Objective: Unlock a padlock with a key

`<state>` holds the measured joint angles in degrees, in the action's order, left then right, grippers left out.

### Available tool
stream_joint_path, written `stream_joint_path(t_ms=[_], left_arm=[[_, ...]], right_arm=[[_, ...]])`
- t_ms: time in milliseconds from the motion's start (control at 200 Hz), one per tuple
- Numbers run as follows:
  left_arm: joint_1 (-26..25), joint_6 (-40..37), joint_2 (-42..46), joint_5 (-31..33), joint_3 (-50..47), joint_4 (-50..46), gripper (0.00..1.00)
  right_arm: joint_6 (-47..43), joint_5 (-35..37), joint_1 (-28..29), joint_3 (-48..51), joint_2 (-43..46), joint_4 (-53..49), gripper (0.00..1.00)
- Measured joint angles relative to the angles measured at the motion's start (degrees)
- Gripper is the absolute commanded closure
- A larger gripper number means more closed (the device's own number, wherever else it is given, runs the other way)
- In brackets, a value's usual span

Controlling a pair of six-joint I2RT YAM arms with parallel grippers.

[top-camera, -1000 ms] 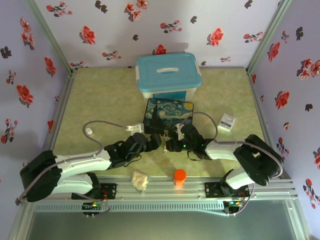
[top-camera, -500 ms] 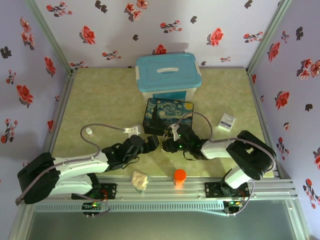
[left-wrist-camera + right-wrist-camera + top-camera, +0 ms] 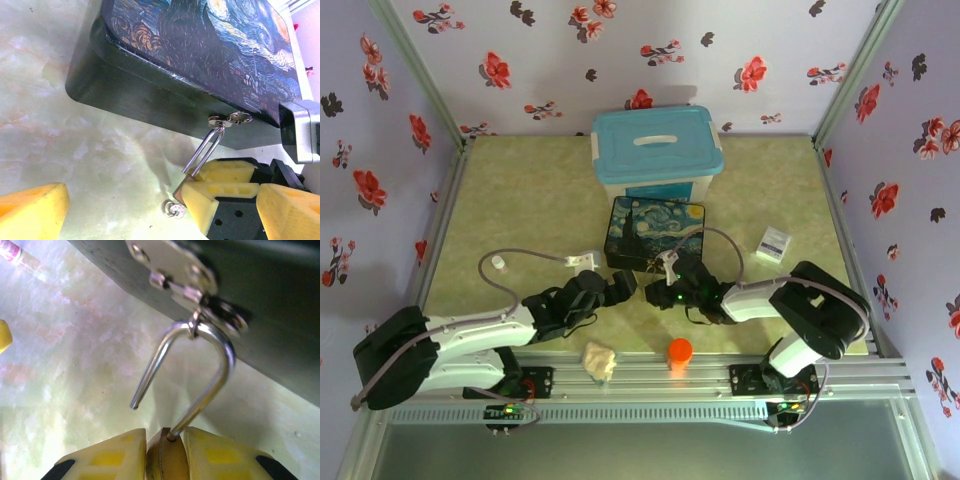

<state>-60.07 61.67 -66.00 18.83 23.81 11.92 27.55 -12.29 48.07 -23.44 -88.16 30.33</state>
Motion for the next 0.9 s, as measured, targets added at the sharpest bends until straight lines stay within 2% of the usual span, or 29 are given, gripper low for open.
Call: stream_joint_path(t_ms=[215, 415, 595, 735, 900], left_arm=[[1.05, -0.63, 0.42, 0.28, -0.04, -0.5, 0.04], [4.66, -4.57, -0.52, 3.17, 2.03, -2.12, 0.03], [8.57, -13.05, -7.72, 5.22, 9.92, -1.99, 0.05], [11.34, -18.97, -15.28, 5.66, 15.93, -1.2, 0.12], [12.26, -24.83, -24.09, 6.03, 22.49, -1.2, 0.18]], right_arm=[[4.35, -1.27, -0.76, 3.63, 1.84, 4.68, 0.84], [8.09, -1.88, -1.75, 5.92, 2.03, 9.38, 0.89], [13.11, -1.29, -1.75, 8.22, 1.44, 15.45, 0.92], [15.52, -0.83, -1.68, 9.35, -0.68, 21.38, 0.93], [16.87, -0.81, -1.51, 10.6, -3.43, 28.0, 0.93]])
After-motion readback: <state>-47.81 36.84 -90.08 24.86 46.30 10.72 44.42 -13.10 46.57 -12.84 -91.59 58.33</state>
